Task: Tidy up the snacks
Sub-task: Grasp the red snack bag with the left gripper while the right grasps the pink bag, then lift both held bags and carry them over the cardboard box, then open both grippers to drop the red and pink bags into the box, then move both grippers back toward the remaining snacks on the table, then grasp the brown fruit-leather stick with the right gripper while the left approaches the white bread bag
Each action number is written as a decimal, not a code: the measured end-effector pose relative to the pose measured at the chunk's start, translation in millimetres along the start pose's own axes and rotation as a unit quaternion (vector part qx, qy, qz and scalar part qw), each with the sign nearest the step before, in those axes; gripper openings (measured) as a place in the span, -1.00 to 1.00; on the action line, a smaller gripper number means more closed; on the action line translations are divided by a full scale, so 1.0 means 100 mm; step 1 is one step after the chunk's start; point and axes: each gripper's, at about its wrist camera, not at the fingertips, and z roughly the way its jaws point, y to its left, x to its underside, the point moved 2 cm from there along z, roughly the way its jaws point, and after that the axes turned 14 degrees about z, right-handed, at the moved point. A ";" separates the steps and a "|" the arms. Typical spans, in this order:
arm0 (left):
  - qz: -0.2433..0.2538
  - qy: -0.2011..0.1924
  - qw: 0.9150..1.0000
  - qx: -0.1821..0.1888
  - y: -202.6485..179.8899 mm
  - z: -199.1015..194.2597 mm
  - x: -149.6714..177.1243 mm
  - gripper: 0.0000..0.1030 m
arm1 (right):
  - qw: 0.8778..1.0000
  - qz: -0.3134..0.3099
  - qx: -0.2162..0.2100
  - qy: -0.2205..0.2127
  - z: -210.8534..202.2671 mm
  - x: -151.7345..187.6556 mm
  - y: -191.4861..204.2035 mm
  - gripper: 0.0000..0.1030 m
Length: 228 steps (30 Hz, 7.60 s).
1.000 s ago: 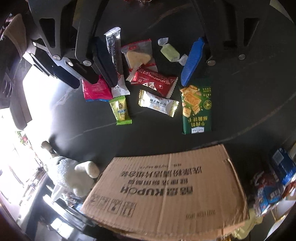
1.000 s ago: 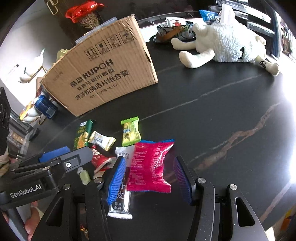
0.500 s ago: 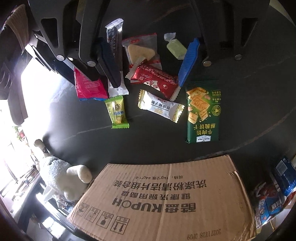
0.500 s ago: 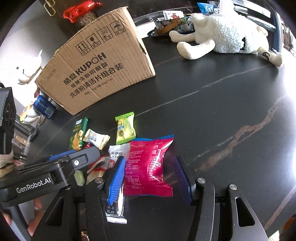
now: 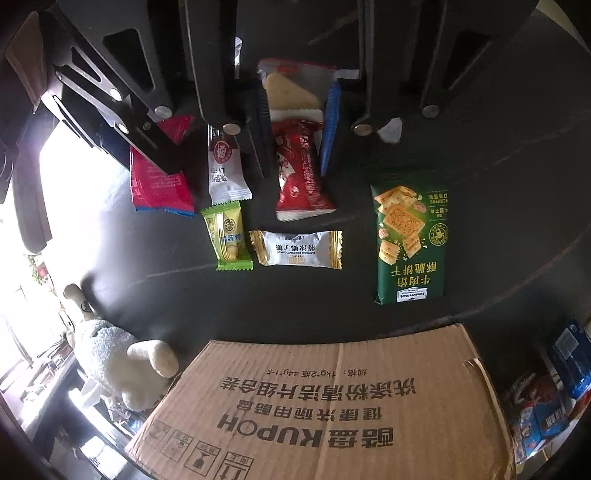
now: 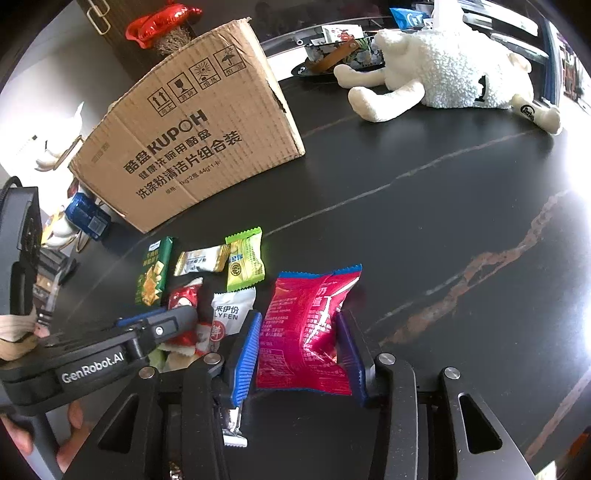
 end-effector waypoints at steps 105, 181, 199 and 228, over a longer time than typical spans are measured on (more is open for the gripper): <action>0.071 -0.227 0.967 -0.090 0.72 -1.62 -1.20 0.13 | 0.985 -0.101 -0.017 -0.141 -0.58 -1.38 1.57 0.10; 0.073 -0.085 0.993 -0.030 0.26 -0.72 0.71 0.27 | 0.998 -0.063 -0.005 -0.001 -0.35 0.59 0.48 0.10; 0.064 -0.065 0.996 -0.013 0.29 -0.44 0.63 -0.01 | 0.998 -0.062 -0.004 0.013 -0.14 0.59 0.45 -0.01; 0.063 -0.044 0.997 -0.027 0.26 -0.20 0.49 -0.59 | 0.998 -0.051 -0.014 0.020 0.06 0.45 0.41 -0.52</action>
